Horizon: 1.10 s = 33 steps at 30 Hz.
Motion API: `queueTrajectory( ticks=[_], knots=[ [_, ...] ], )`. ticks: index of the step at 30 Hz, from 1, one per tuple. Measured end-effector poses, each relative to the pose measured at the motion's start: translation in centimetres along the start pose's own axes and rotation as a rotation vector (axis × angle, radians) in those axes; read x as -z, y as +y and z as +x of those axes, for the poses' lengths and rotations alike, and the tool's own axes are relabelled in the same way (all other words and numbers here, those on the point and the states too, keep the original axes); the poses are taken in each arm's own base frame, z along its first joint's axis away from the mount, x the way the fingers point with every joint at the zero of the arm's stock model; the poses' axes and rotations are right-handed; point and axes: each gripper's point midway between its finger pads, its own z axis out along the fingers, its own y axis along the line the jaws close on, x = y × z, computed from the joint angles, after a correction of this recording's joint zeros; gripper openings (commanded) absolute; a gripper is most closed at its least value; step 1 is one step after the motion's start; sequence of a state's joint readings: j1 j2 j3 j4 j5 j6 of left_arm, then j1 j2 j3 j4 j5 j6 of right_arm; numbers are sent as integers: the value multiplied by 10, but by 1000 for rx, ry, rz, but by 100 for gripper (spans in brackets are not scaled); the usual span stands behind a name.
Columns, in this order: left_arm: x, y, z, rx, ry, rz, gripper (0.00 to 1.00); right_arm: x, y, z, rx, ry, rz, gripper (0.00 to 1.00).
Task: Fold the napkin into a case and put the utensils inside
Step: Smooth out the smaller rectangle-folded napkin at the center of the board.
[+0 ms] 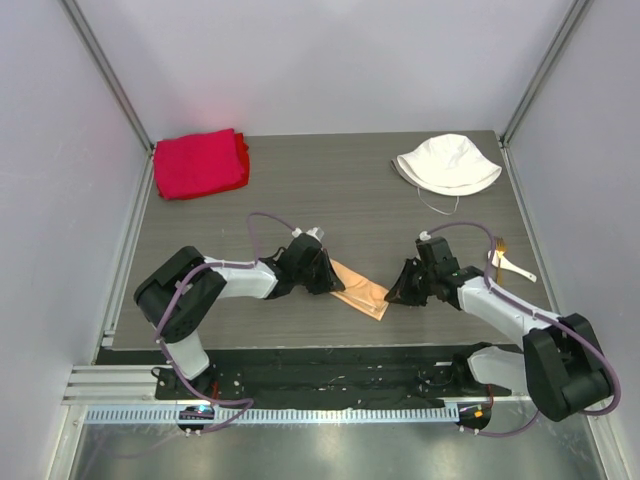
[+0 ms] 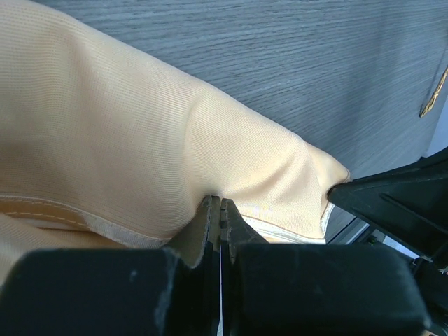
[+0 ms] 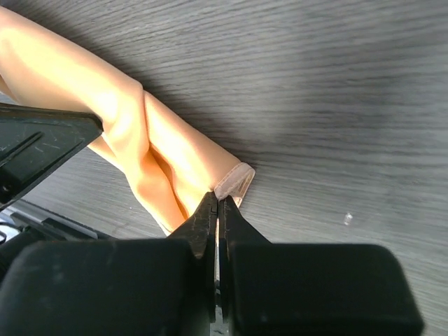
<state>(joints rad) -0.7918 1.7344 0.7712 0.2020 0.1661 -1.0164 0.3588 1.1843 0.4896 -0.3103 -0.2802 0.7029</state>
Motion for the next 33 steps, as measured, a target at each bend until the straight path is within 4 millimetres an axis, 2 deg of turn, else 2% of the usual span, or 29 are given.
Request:
queueTrajectory(
  ticks=[8,10,11,14,17,19,22,25,27,30,33],
  knots=[
    [-2,-2,2,7,-3,3,0,6,-12,-1,-5,-68,33,1],
    [-2,-3,2,4,-3,5,1,5,-13,0,-7,-61,37,10],
    [-2,-3,2,-2,-2,7,2,4,-14,1,-8,-55,38,21],
    [-1,-4,3,-24,5,18,4,5,-16,4,-10,-41,46,34],
    [0,-6,3,-44,17,26,8,15,-18,6,-7,-37,68,39],
    [1,-6,5,-54,28,29,9,26,-13,1,7,-55,73,41],
    [4,-7,6,-59,41,32,10,44,9,-17,34,-104,31,40],
    [7,-11,7,-60,50,43,13,49,30,-24,62,-117,-40,38],
    [9,-14,6,-57,52,55,15,44,41,-18,88,-86,-79,36],
    [14,-23,2,-55,50,76,15,31,58,-3,126,-8,-140,26],
    [21,-34,-10,-49,27,107,15,19,71,5,142,41,-190,19]
  ],
)
